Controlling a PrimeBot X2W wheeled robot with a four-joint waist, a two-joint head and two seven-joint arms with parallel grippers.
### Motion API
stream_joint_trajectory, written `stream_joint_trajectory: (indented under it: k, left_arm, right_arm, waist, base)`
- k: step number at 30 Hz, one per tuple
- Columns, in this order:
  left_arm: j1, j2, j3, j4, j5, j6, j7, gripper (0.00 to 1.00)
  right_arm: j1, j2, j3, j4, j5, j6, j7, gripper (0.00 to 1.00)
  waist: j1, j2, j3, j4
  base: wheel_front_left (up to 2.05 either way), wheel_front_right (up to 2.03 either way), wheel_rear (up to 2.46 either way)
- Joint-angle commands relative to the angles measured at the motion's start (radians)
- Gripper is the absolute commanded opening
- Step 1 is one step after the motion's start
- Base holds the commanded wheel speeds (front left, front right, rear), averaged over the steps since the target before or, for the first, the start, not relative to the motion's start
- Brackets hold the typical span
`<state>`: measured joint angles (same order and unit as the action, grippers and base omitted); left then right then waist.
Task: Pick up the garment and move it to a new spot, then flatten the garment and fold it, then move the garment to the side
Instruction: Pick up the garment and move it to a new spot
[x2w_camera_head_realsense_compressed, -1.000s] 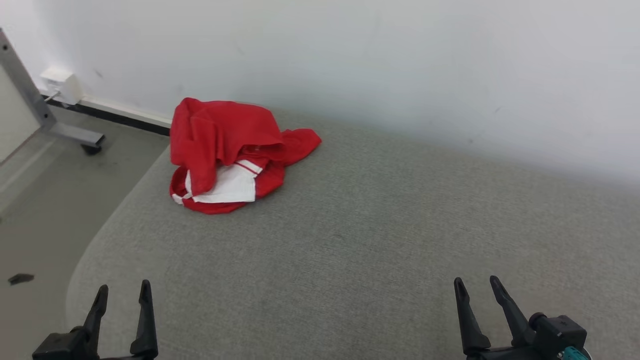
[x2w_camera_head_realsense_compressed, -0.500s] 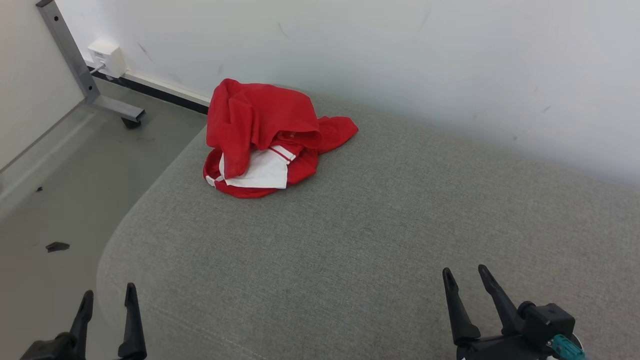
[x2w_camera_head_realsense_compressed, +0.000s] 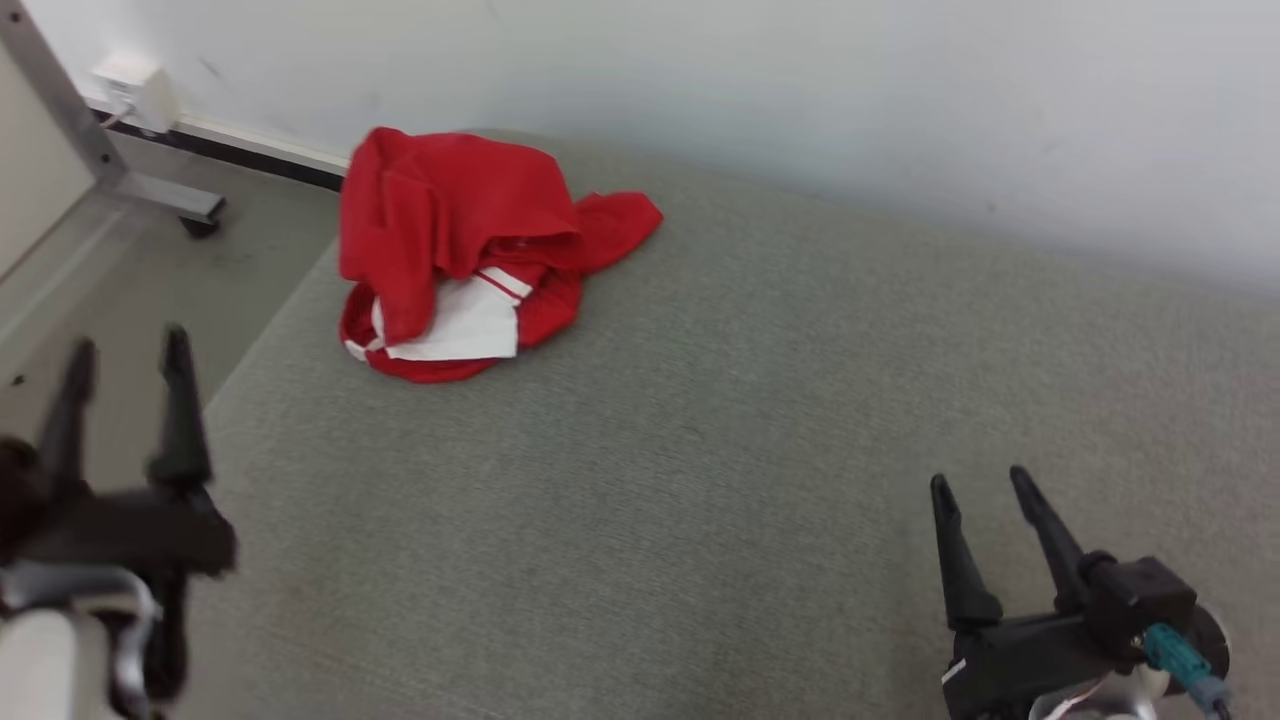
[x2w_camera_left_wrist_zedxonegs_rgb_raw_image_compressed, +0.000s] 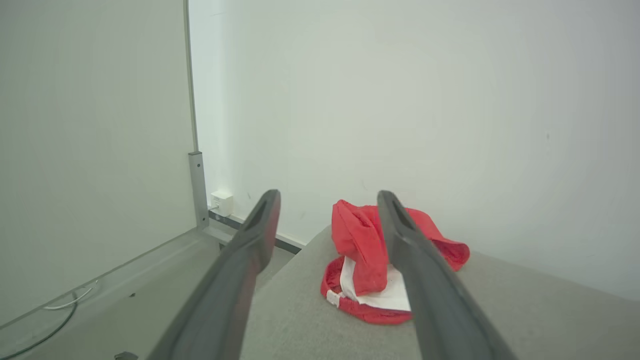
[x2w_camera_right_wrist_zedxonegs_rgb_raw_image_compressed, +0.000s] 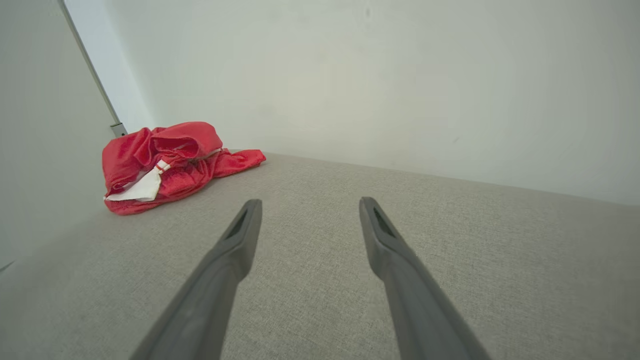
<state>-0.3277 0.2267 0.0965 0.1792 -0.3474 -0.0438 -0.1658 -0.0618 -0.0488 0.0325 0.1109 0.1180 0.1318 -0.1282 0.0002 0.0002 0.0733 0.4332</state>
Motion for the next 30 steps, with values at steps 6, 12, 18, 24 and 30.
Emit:
stream_joint_trajectory:
  k: [6,12,18,24,30]
  left_arm:
    - [-0.237,0.095,0.071,0.032,-0.055,-0.011,0.020,1.00]
    - [-0.436,0.199,0.104,0.144,-0.092,-0.038,0.054,1.00]
    - [-0.536,0.255,0.079,0.271,-0.098,-0.057,0.079,1.00]
    - [-0.611,0.305,0.042,0.472,-0.106,-0.074,0.118,1.00]
    - [-0.645,0.336,-0.010,0.673,-0.125,-0.085,0.189,1.00]
  right_arm:
    - [-0.067,-0.011,-0.059,-0.064,-0.044,-0.002,0.001,1.00]
    - [-0.080,-0.004,-0.130,-0.101,-0.065,-0.002,-0.025,1.00]
    - [-0.079,-0.002,-0.147,-0.107,-0.069,-0.002,-0.032,1.00]
    - [-0.098,-0.002,-0.146,-0.137,-0.087,-0.002,-0.016,1.00]
    - [-0.100,-0.001,-0.145,-0.164,-0.096,-0.002,-0.001,1.00]
  waist:
    - [-0.0002,-0.0002,0.265,-0.259]
    - [-0.0002,-0.0002,0.373,-0.348]
    - [-0.0002,-0.0002,0.401,-0.374]
    - [-0.0002,-0.0002,0.413,-0.383]
    - [-0.0002,-0.0002,0.428,-0.386]
  base:
    - [0.00,0.00,0.00]
    - [0.00,0.00,0.00]
    - [0.00,0.00,0.00]
    - [0.00,0.00,0.00]
    - [0.00,0.00,0.00]
